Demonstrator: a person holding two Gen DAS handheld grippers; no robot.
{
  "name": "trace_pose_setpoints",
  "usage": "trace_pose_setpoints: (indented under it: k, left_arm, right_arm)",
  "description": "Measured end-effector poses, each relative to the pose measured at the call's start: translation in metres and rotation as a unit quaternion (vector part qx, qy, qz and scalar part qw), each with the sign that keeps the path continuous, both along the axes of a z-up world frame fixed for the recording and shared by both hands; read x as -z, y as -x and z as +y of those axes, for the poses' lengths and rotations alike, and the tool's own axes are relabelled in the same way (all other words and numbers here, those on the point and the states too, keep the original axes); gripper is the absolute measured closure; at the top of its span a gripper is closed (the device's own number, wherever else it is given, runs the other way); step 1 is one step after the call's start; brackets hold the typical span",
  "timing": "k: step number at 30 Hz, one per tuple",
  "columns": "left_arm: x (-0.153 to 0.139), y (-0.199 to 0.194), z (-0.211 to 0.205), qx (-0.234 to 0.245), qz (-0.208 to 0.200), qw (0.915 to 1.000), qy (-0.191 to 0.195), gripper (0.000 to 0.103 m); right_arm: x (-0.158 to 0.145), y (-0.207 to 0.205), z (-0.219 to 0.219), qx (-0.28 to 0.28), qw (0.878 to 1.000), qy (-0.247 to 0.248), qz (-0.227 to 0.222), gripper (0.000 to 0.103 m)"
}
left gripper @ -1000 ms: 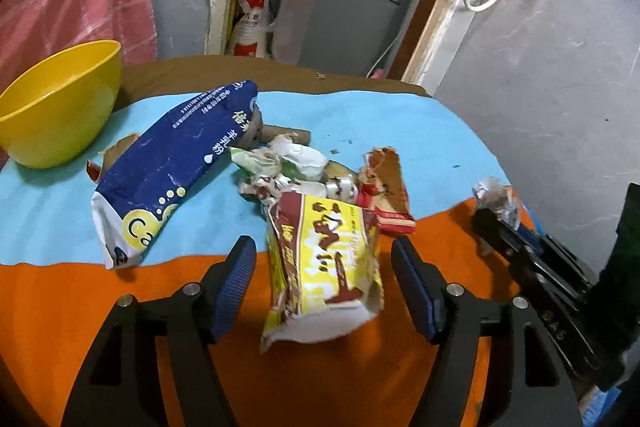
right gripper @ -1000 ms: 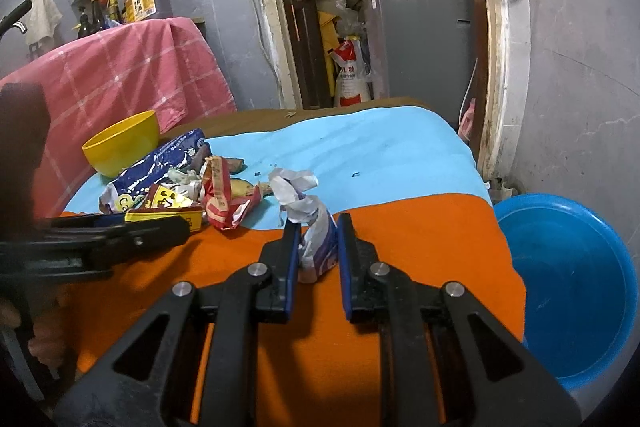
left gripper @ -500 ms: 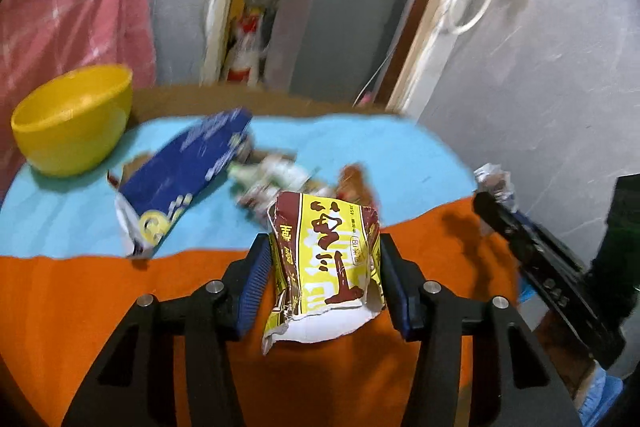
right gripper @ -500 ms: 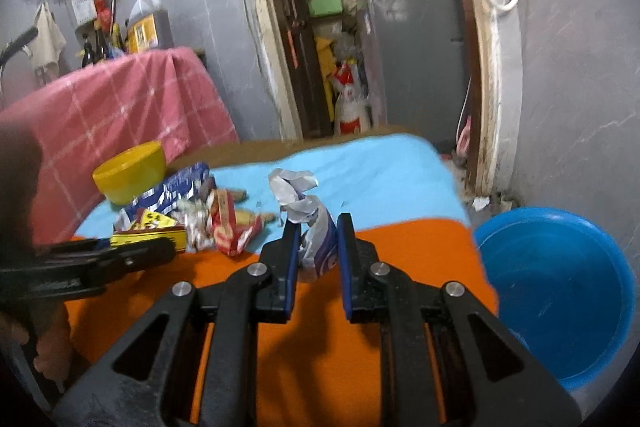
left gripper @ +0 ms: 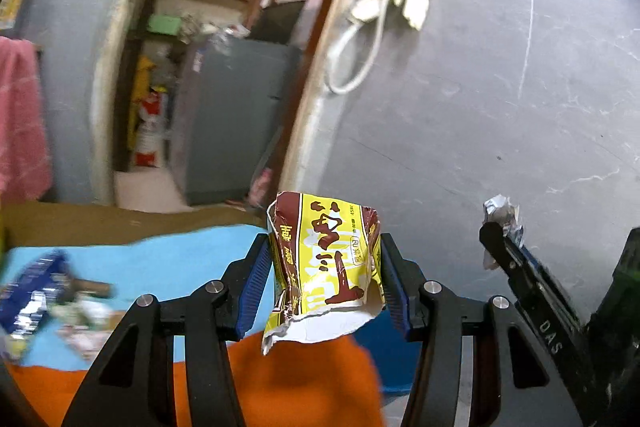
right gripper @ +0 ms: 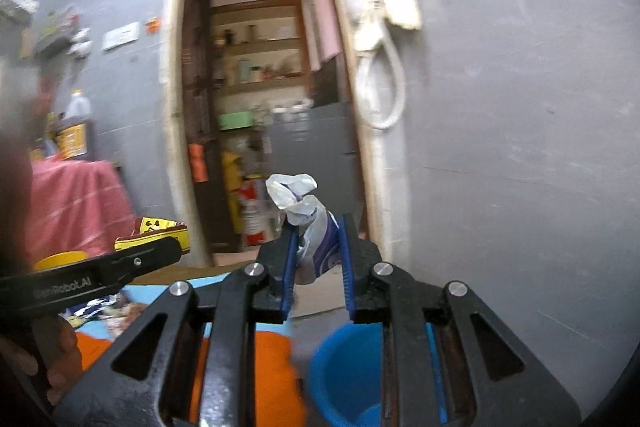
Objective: Collect trash
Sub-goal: 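Carry both wrappers over the blue bucket and open both grippers, then move both tools back over the wrapper pile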
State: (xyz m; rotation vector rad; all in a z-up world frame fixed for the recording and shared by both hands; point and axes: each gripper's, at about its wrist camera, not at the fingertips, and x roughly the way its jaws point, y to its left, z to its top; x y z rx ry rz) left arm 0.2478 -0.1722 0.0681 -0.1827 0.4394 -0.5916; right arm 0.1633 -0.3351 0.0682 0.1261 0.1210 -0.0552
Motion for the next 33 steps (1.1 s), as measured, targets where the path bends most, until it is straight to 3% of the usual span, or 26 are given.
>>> trace_pose_setpoints:
  k: [6,12,15,18,23,28,33]
  left_arm:
    - [0.023,-0.037,-0.066,0.048,0.067,0.996,-0.036,0.056]
    - [0.05,-0.068,-0.098,0.054,0.127,0.9883,-0.065,0.055]
    - [0.068,-0.078,-0.108,0.051,0.158,0.9829,-0.081,0.054]
    - [0.077,-0.08,-0.103,0.043,0.174,0.981,-0.075,0.046]
    - [0.063,-0.069,-0.076,0.028,0.17,0.9838,-0.05,0.038]
    - [0.04,-0.053,-0.05,-0.003,0.123,0.9917,-0.036,0.023]
    - [0.024,-0.032,-0.014,-0.058,0.057,0.9961,-0.033,0.011]
  right_arm:
    - [0.02,-0.017,-0.046,0.059,0.995,-0.05,0.065,0.054]
    - [0.05,-0.041,-0.073,0.069,0.983,-0.093,0.145,0.053]
    - [0.057,-0.046,-0.08,0.073,0.978,-0.112,0.161,0.047]
    - [0.059,-0.049,-0.085,0.075,0.976,-0.122,0.166,0.038]
    - [0.059,-0.05,-0.085,0.072,0.976,-0.125,0.166,0.025]
    - [0.05,-0.044,-0.077,0.061,0.983,-0.112,0.131,0.001]
    - [0.035,-0.029,-0.055,0.046,0.993,-0.078,0.07,0.0]
